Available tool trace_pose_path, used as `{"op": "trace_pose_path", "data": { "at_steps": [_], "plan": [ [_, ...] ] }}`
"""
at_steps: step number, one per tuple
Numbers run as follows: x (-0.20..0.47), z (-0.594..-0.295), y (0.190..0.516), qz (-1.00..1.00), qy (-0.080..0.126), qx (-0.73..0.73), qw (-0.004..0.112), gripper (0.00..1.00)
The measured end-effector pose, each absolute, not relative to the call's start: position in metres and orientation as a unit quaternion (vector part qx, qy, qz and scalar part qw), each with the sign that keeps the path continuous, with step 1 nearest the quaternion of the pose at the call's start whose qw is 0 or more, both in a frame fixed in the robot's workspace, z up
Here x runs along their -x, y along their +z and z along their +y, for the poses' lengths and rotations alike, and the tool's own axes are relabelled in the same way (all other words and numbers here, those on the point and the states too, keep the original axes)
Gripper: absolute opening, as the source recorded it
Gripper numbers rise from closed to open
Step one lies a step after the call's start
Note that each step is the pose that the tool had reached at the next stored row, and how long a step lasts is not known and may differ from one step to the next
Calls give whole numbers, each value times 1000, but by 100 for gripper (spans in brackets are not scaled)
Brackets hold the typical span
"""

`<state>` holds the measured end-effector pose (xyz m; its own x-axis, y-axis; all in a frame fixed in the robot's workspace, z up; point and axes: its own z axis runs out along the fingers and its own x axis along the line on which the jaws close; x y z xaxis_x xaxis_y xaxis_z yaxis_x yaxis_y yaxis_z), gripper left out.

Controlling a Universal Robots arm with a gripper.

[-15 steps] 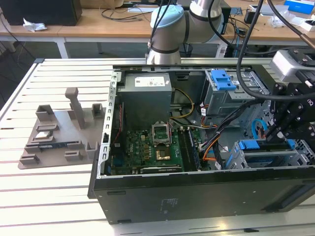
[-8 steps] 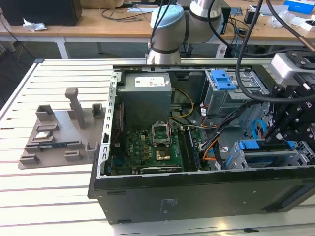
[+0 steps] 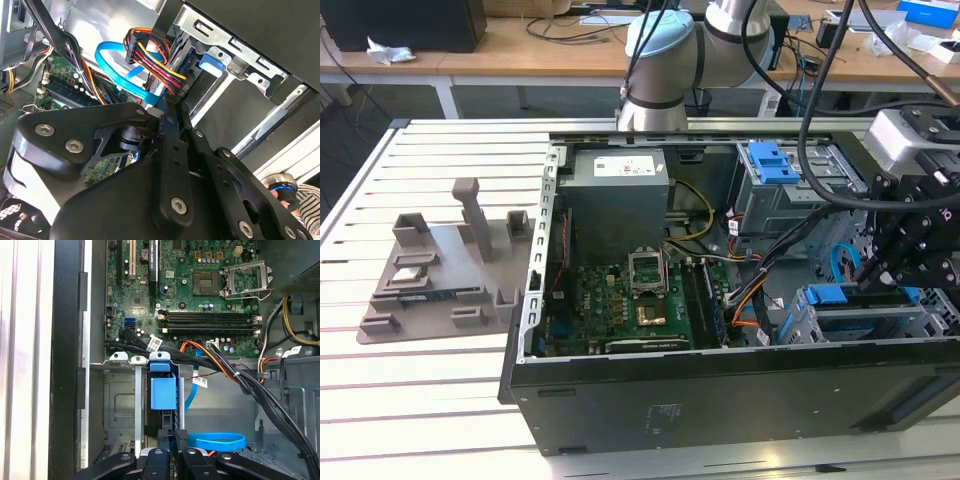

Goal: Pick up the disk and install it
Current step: 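Insert the second disk wire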

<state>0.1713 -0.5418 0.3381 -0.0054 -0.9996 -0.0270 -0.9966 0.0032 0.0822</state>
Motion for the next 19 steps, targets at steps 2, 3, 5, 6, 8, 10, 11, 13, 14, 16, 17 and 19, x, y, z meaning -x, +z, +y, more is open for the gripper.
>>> {"op": "trace_pose_path", "data": {
  "at_steps": [2,3,5,6,8,10,11,13,14,16,17,19],
  "plan": [
    [-171,-542,338,-708,-39,-705,19,17],
    [-171,-542,340,-708,-39,-705,19,24],
    [-171,-542,350,-708,-39,-705,20,24],
    [-171,-541,359,-708,-39,-705,20,24],
    [-171,-541,370,-708,-39,-705,20,16],
    [-171,-541,377,-708,-39,-705,20,11],
    [-171,-541,381,-708,-39,-705,20,11],
    [-171,-541,387,-708,-39,-705,20,11],
    [-171,-541,389,-708,-39,-705,20,11],
    [-171,-541,394,-708,-39,-705,20,11],
    [-171,-541,395,-708,-39,-705,20,11],
    [-171,-541,399,-708,-39,-705,19,11]
  ]
}}
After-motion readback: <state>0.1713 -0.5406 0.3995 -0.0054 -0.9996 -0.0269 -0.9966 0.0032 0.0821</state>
